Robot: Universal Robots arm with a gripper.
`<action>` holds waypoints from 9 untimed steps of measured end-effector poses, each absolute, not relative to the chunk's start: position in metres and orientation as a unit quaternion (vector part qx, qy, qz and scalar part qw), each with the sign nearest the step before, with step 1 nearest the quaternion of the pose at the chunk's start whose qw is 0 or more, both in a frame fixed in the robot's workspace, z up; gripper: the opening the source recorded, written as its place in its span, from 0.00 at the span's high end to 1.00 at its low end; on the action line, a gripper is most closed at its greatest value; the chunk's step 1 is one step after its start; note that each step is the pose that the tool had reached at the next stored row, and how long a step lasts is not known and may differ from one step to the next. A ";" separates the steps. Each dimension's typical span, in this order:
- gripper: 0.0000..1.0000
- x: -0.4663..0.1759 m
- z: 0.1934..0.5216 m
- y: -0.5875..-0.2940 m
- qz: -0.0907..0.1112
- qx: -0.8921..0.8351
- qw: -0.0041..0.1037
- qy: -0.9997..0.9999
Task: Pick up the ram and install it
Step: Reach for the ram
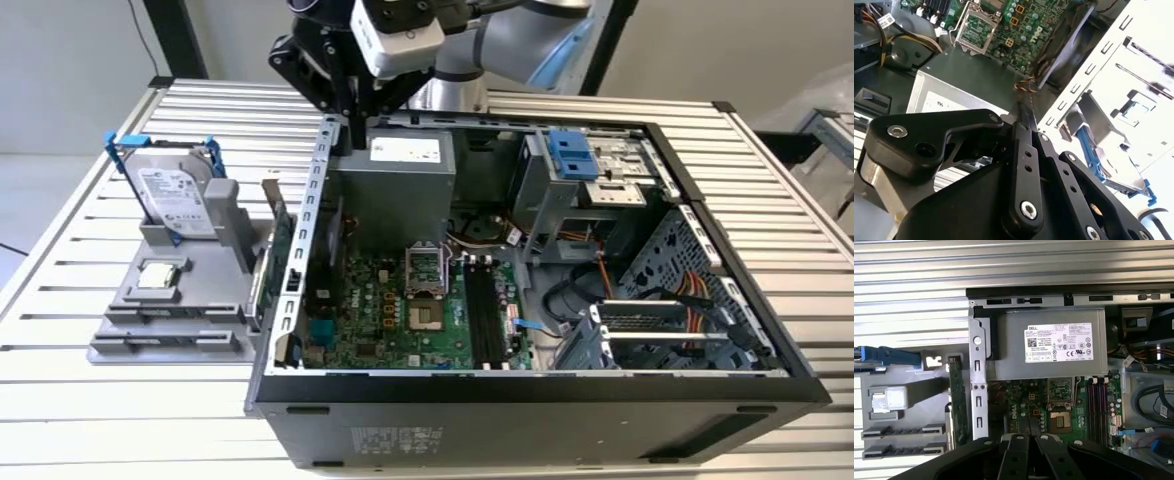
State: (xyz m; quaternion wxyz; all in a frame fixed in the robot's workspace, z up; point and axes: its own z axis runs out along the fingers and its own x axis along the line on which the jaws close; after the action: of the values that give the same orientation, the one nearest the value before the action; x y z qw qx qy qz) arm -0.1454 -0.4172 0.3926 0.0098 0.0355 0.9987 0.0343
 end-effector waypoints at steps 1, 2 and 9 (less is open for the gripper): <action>1.00 -0.147 0.393 -0.417 0.034 0.035 0.010 0.999; 1.00 -0.148 0.393 -0.417 0.034 0.035 0.010 0.999; 1.00 -0.156 0.393 -0.417 0.034 0.035 0.010 0.999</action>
State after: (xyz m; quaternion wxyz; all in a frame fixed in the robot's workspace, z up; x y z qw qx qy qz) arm -0.1563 -0.4172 0.3926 0.0098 0.0355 0.9987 0.0343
